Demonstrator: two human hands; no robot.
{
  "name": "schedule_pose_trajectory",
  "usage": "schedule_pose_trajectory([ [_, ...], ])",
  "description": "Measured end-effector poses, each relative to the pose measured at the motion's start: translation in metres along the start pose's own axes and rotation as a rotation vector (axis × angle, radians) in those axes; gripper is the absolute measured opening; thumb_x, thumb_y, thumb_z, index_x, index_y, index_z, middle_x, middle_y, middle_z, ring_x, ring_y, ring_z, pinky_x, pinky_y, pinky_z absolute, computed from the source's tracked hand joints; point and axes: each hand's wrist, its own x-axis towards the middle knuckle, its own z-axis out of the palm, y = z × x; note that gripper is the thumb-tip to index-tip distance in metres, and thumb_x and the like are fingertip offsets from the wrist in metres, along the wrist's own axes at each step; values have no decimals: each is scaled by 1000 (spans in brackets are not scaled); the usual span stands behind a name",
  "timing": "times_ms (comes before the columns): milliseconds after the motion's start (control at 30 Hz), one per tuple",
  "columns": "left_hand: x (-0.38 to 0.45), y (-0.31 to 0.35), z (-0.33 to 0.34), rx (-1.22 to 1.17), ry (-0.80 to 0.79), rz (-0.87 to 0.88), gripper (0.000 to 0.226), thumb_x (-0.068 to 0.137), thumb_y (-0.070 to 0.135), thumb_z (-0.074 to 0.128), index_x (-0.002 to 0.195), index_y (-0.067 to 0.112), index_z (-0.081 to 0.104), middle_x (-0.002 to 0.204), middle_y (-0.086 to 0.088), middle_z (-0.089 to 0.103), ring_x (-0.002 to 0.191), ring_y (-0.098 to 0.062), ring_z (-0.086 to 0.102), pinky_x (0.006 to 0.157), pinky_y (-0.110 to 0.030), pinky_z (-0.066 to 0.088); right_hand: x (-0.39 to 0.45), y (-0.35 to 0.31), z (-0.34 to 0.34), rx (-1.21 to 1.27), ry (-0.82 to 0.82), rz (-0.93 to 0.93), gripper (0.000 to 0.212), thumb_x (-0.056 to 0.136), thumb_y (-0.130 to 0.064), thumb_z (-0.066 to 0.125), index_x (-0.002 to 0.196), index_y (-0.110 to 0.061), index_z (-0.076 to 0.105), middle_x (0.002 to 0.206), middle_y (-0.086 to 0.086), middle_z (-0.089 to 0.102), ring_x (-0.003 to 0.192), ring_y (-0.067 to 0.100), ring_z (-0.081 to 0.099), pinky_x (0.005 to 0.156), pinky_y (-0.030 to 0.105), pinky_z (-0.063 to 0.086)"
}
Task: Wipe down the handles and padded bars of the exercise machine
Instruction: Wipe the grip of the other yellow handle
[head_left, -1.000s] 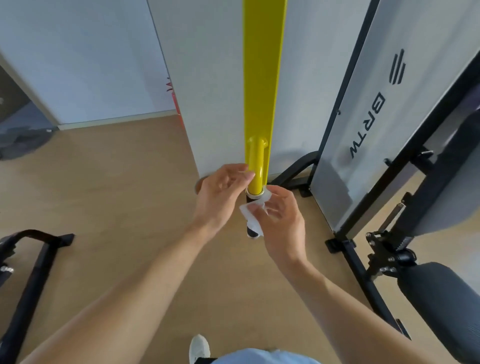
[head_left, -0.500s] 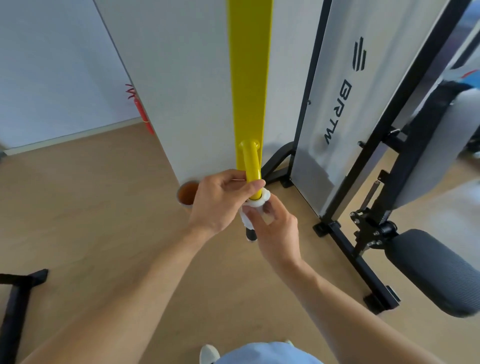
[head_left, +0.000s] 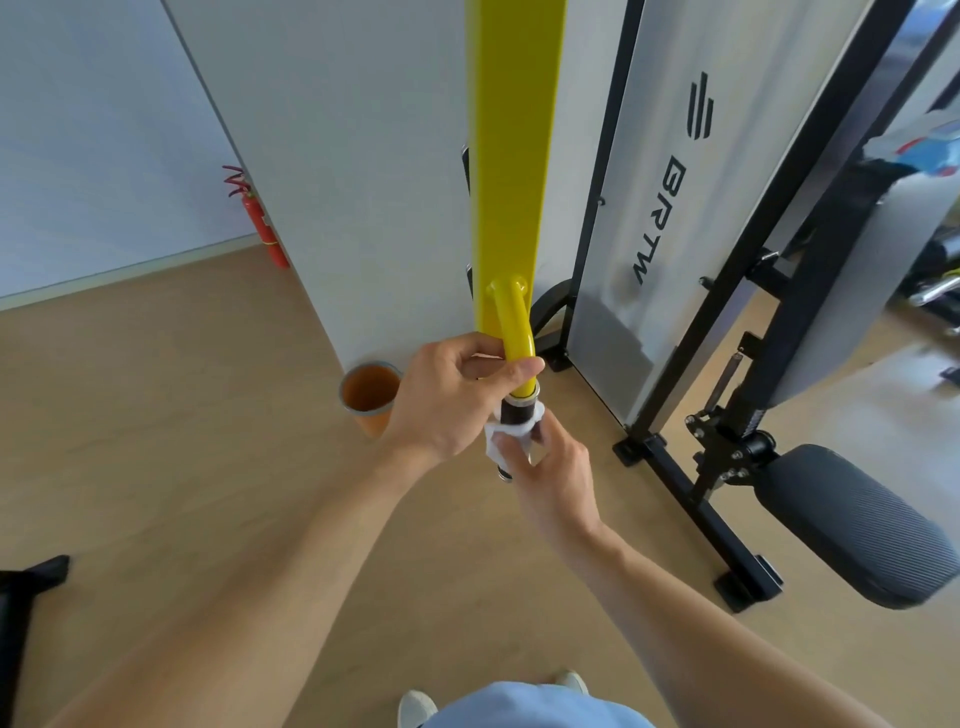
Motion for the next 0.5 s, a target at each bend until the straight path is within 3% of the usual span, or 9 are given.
schedule_pose_trajectory([
  [100, 0, 1, -1, 54, 6, 3, 25, 82, 51, 77, 91, 27, 78, 82, 16, 78, 85, 3, 72, 79, -22, 51, -7, 12, 1, -64, -108, 40, 18, 90, -37, 65, 101, -48, 57, 81, -27, 65, 79, -2, 62, 64, 21, 45],
  [167, 0, -1, -2, 69, 6, 14, 25, 81, 52, 77, 90, 28, 78, 82, 16, 78, 85, 1, 72, 82, -28, 55, -6, 3, -2, -41, -76, 38, 16, 91, -36, 65, 105, -40, 60, 80, -24, 65, 76, -3, 62, 62, 18, 45],
  [233, -1, -3, -4, 74, 7, 29, 27, 81, 53, 77, 91, 28, 78, 83, 15, 79, 86, -1, 73, 84, -31, 56, -3, -15, -8, 58, 3, 6, 3, 93, -30, 64, 95, -30, 62, 72, -13, 66, 63, 0, 59, 54, 14, 42],
  [333, -2, -5, -5, 87, 25, 43, 31, 81, 54, 76, 94, 26, 79, 86, 13, 79, 87, -1, 73, 79, -24, 56, 2, -29, -14, 96, 44, -40, 3, 94, -21, 64, 91, -23, 64, 70, 0, 67, 62, 7, 58, 51, 17, 41],
  [400, -3, -5, -5, 69, 28, 41, 28, 82, 50, 76, 95, 25, 79, 85, 15, 79, 84, 3, 72, 71, -12, 50, 4, -20, -13, -15, -50, -13, 4, 92, -27, 64, 95, -25, 64, 75, -3, 67, 69, 12, 59, 54, 23, 44],
  [500, -4, -6, -3, 26, 18, 41, 23, 83, 46, 77, 93, 26, 79, 82, 18, 78, 86, 4, 72, 72, -5, 46, 3, 1, -11, -158, -190, 81, 18, 91, -38, 65, 93, -20, 61, 79, -3, 65, 71, 19, 59, 53, 25, 39],
])
